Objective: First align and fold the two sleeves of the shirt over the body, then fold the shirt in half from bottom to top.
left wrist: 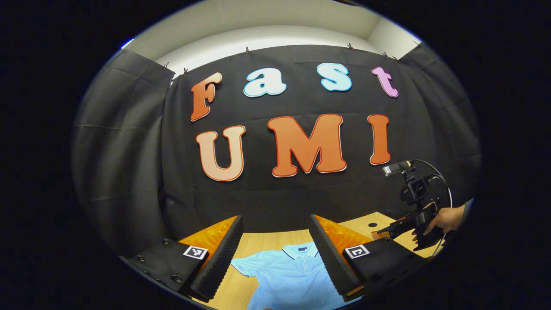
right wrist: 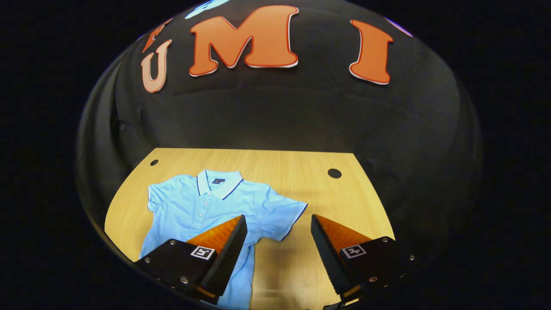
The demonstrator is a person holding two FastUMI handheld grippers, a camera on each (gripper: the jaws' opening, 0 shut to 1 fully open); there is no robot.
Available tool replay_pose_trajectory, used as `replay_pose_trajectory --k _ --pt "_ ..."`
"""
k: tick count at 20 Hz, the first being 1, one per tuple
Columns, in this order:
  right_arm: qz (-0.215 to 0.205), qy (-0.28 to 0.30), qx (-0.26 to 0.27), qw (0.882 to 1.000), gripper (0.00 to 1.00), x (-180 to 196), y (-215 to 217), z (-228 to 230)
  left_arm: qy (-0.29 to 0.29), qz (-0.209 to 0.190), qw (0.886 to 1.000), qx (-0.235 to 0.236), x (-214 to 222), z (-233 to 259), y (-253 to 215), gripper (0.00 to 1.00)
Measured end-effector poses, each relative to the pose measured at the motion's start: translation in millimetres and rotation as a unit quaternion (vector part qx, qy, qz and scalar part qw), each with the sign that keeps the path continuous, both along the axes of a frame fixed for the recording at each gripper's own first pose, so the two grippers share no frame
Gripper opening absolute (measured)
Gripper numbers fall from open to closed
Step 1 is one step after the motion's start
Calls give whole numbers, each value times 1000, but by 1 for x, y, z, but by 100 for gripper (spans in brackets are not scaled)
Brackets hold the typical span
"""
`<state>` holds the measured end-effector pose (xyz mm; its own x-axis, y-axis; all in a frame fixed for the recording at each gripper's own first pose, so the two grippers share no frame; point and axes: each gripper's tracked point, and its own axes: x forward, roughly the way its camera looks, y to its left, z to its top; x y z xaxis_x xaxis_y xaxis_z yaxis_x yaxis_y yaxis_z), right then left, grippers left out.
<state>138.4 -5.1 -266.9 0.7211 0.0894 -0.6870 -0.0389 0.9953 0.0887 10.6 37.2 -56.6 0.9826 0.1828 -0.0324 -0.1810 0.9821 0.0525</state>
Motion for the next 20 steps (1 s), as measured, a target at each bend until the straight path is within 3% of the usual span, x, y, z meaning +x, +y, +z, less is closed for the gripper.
replay_pose_trajectory --k 5,10,14,15,20 --pt "3 77 -6 997 83 17 -5 -55 16 -11 1000 12 7 -1 -11 100" --pt "7 141 2 990 76 27 -1 -97 37 8 999 1 13 -12 -12 100" --pt "13 178 -12 984 63 29 -5 -125 51 15 999 3 13 -17 -13 100" --pt "13 190 -7 982 68 29 -2 -132 54 19 998 5 13 -18 -11 100" --pt "2 229 4 973 56 40 1 -165 72 38 997 9 20 -29 -7 100"
